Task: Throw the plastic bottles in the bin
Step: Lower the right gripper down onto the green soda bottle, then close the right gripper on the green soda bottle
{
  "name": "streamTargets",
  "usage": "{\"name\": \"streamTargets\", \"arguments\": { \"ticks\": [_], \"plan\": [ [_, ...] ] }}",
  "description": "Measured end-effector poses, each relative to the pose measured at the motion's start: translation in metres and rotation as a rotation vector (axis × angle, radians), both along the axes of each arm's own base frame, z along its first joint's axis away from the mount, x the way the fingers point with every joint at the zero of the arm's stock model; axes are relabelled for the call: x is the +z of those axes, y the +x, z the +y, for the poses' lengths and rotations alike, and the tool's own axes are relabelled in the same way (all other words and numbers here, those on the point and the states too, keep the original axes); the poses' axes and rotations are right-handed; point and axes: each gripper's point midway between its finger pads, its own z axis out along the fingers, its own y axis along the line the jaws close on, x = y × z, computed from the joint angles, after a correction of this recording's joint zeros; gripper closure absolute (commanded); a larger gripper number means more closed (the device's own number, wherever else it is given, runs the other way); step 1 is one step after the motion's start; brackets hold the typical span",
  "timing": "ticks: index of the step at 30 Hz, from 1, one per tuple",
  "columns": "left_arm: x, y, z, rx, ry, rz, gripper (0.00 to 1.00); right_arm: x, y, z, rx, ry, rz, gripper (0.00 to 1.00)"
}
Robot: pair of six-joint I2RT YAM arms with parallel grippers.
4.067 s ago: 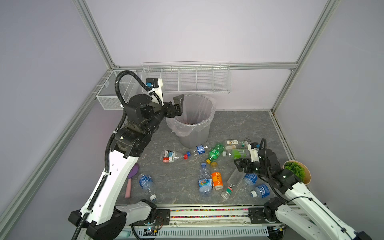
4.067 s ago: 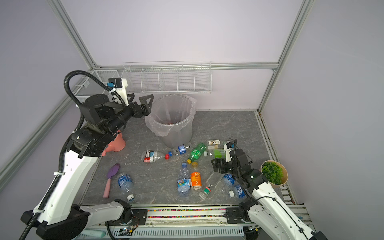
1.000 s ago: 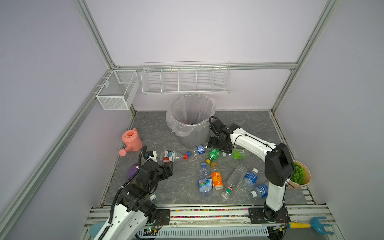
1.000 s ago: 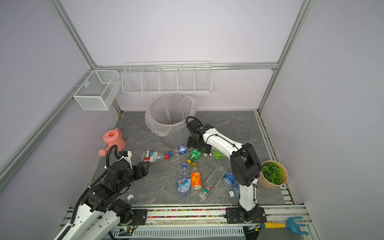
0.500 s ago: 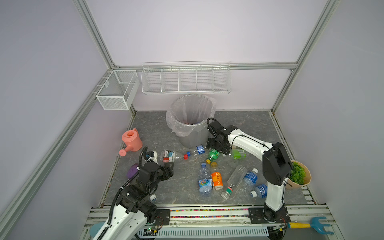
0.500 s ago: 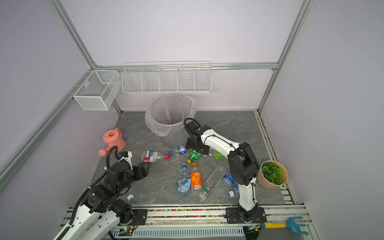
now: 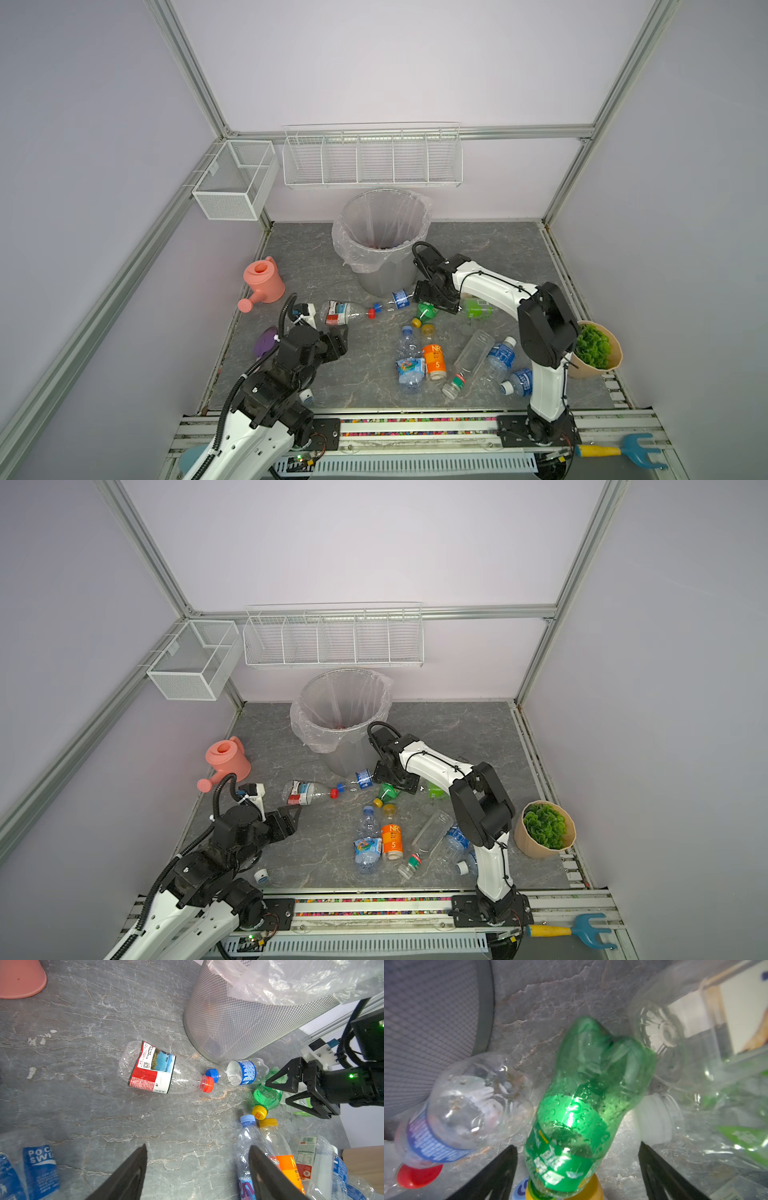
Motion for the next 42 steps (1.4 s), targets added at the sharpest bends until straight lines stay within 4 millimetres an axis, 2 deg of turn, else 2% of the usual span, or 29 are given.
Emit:
{"name": "streamTargets", "arguments": {
  "ticks": [12, 14, 26, 33, 36, 38, 42],
  "plan": [
    [0.0, 0.0, 0.001, 0.003, 0.009, -0.003, 0.24, -0.013, 0.0, -0.001, -0.013, -0.009, 0.011, 0.09],
    [0.0, -0.001, 0.001, 0.003, 0.01, -0.003, 0.24, -0.015, -0.001, -0.001, -0.015, -0.009, 0.013, 0.12],
    [0.0, -0.001, 0.001, 0.001, 0.012, -0.005, 0.25, -0.037, -0.008, -0.006, -0.026, -0.036, 0.048, 0.15],
    [0.0, -0.001, 0.0, -0.001, 0.012, -0.005, 0.25, -0.038, -0.007, -0.006, -0.03, -0.032, 0.045, 0.27],
    [0.0, -0.001, 0.0, -0.001, 0.012, -0.005, 0.25, -0.038, -0.006, -0.005, -0.03, -0.027, 0.04, 0.29],
    [0.0, -0.001, 0.0, -0.001, 0.012, -0.005, 0.25, -0.038, -0.006, -0.004, -0.029, -0.024, 0.04, 0.35],
    [0.0, -0.001, 0.0, -0.001, 0.012, -0.005, 0.26, -0.038, -0.005, -0.003, -0.026, -0.021, 0.036, 0.41]
  ]
}}
